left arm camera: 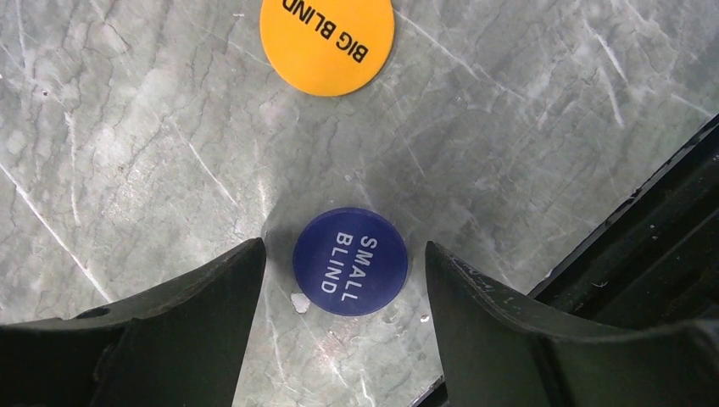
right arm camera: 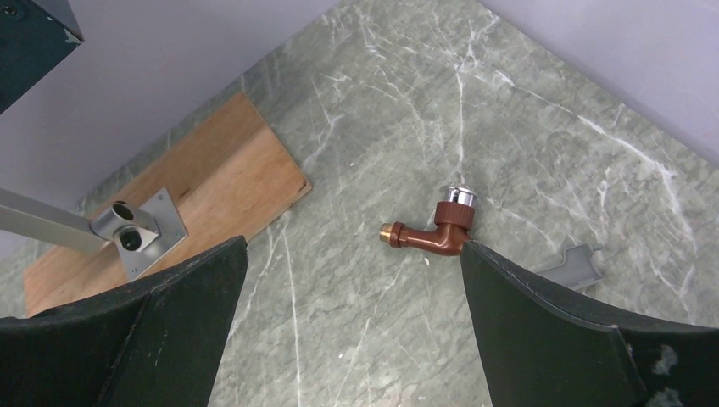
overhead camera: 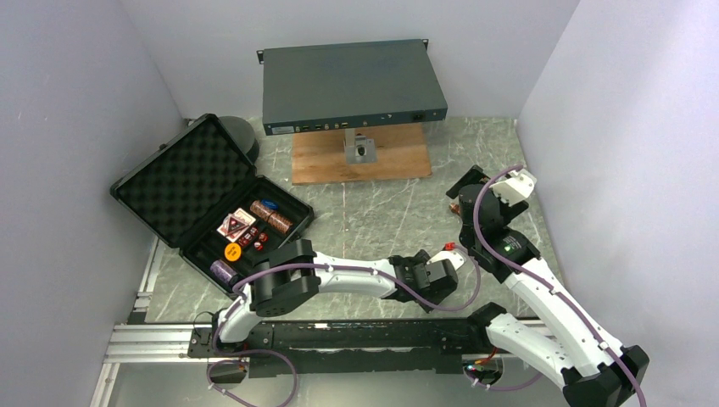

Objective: Pack up texas hold em set

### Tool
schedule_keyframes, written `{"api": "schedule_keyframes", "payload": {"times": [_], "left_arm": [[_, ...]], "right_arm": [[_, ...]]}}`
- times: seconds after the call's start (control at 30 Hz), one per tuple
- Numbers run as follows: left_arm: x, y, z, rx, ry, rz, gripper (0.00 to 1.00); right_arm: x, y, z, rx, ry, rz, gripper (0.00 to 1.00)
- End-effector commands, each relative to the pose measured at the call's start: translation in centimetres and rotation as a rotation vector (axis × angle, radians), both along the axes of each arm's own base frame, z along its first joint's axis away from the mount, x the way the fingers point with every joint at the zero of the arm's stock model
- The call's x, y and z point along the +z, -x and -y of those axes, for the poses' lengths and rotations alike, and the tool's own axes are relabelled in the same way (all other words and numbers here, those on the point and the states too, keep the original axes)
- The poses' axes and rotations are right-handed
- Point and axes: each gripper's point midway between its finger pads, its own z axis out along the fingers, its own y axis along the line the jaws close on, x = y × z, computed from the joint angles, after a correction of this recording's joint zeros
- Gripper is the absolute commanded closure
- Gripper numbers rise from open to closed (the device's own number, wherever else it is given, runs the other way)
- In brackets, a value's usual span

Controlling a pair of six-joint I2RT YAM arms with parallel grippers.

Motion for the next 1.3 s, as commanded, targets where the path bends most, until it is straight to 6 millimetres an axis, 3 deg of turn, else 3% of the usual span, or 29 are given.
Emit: {"api": "schedule_keyframes", "payload": {"times": [0.0,0.63,0.83,1.27], "left_arm": [[-0.1,-0.3,0.5,0.017,-0.009,0.015,0.27],[-3.1,0.3,-4.6,0.151,-0.194,-0.006,0.41],[-3.1,0.3,-4.3,0.144,-0.184,-0.01,0.42],[-3.3,0.4,-4.2,0.139,-0.194,-0.015,0.62]], "right_arm": [[0.7,-0.2,0.1,-0.005,-0.004,0.03,0.0],[0.6,-0.2,0.1,-0.004,-0.003,0.03,0.0],[0.5,-0.2,0.0,0.001,-0.004,0.027,0.0],[0.4,-0.3,-0.1,0.005,-0.003,0.027,0.0]]}}
